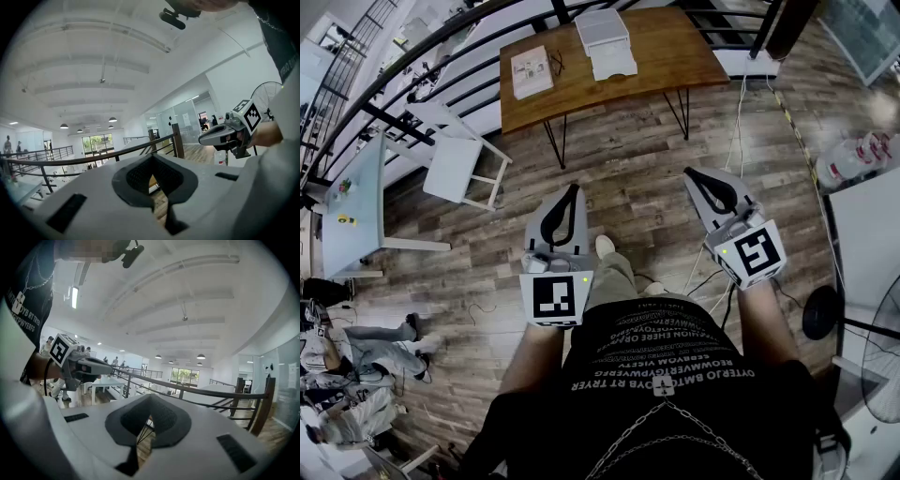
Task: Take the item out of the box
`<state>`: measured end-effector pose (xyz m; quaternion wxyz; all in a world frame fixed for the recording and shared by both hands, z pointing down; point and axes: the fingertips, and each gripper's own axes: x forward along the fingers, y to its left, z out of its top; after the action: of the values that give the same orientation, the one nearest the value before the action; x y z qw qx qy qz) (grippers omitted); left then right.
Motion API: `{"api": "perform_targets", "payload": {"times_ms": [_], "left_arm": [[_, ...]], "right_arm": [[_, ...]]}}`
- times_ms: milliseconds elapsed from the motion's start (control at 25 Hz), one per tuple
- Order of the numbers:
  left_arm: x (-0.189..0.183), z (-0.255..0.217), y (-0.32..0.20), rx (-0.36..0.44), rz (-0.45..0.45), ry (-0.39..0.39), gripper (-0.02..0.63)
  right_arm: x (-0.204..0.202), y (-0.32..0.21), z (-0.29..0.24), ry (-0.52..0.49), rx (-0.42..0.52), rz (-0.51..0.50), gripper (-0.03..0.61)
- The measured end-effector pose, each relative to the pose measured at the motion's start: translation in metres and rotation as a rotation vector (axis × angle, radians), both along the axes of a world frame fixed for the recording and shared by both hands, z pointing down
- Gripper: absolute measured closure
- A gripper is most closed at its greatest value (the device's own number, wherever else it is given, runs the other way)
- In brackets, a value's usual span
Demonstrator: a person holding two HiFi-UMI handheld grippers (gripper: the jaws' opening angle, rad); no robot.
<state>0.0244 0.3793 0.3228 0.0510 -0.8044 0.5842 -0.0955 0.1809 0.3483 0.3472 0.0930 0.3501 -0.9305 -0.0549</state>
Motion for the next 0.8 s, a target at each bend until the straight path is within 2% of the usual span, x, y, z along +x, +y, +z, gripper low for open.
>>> {"api": "perform_targets", "payload": {"times_ms": [120, 640, 800], "left_arm": [[-0.009, 0.006, -0.009, -0.013, -0.007, 0.000, 0.609], [-0.040, 0.015, -0.078, 0.022, 0.012, -0.044, 0.607], [-0.052, 0.019, -0.104, 0.021, 0.020, -0.056, 0.609]], "right_arm": [[-0.008, -0.008, 0.002, -0.003, -0.003, 0.007, 0.581], [-0.043, -0.067, 0.014, -0.005, -0.026, 0.055, 0.581], [-0.057, -0.091, 0.019, 0.003, -0.038, 0.062, 0.557]]}}
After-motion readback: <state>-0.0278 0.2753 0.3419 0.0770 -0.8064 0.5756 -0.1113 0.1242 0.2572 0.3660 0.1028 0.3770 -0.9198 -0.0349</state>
